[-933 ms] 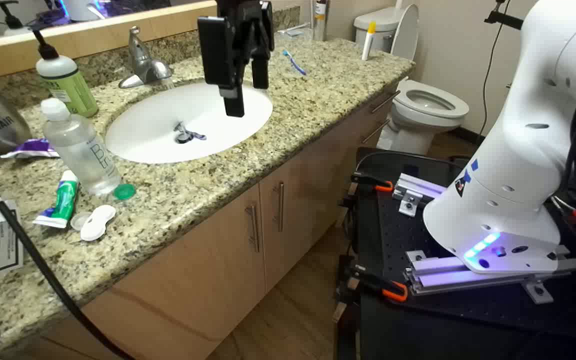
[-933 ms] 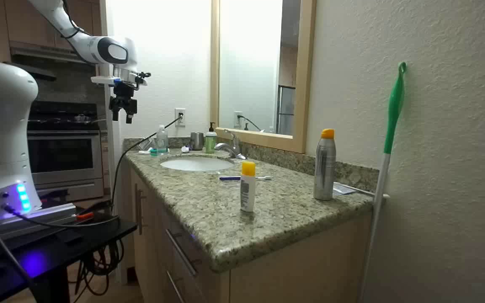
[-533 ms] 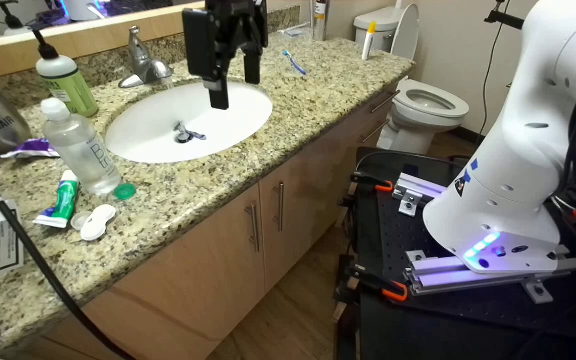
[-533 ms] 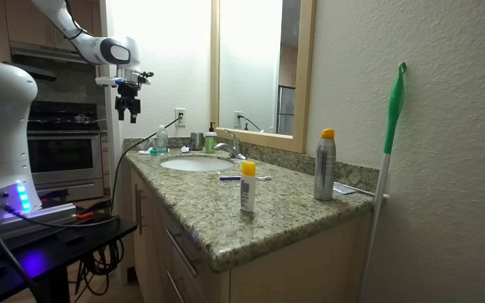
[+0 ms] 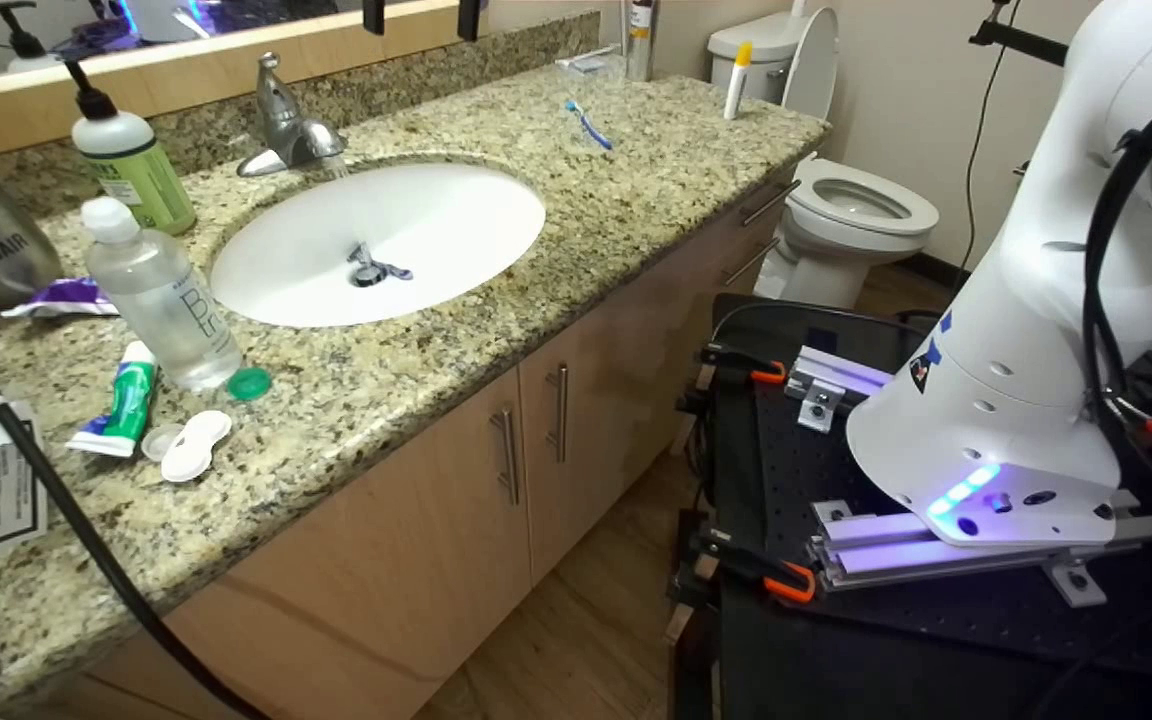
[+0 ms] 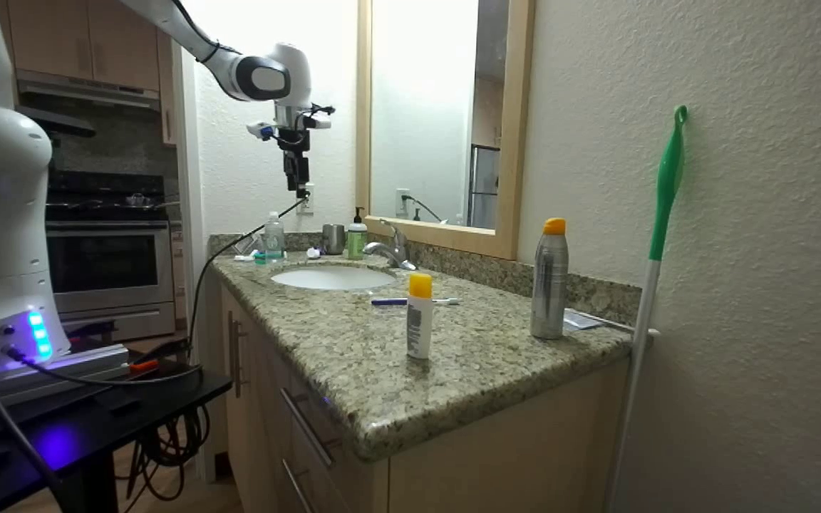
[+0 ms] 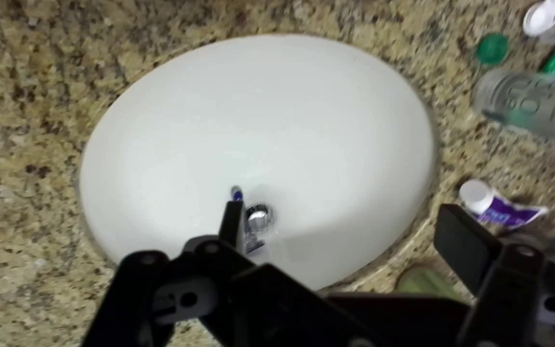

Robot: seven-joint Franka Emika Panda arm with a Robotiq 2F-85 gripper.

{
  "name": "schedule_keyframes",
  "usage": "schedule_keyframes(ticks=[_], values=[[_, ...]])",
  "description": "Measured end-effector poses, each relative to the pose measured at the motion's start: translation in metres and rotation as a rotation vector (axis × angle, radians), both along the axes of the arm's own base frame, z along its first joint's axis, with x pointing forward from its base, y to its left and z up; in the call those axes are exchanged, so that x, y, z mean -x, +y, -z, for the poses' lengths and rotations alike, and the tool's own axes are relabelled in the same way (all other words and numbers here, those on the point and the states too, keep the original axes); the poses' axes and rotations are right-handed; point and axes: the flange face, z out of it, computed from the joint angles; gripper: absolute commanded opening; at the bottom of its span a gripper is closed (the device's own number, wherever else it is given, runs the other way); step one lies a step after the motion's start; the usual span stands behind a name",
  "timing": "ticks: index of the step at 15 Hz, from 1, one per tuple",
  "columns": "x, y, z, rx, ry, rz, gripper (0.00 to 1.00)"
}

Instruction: Wet the toothbrush under the tap then place it back on the counter

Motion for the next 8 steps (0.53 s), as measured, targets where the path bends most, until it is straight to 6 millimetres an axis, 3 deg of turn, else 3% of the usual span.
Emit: schedule_keyframes(ticks=[4, 6, 8], values=[[0.014, -0.095, 0.004, 0.020, -0.061, 0.231, 1.00], [0.025, -0.130, 0.015, 0.050, -0.060, 0.341, 1.00], [0.032, -0.151, 0.030, 0.053, -0.009, 0.436, 1.00]])
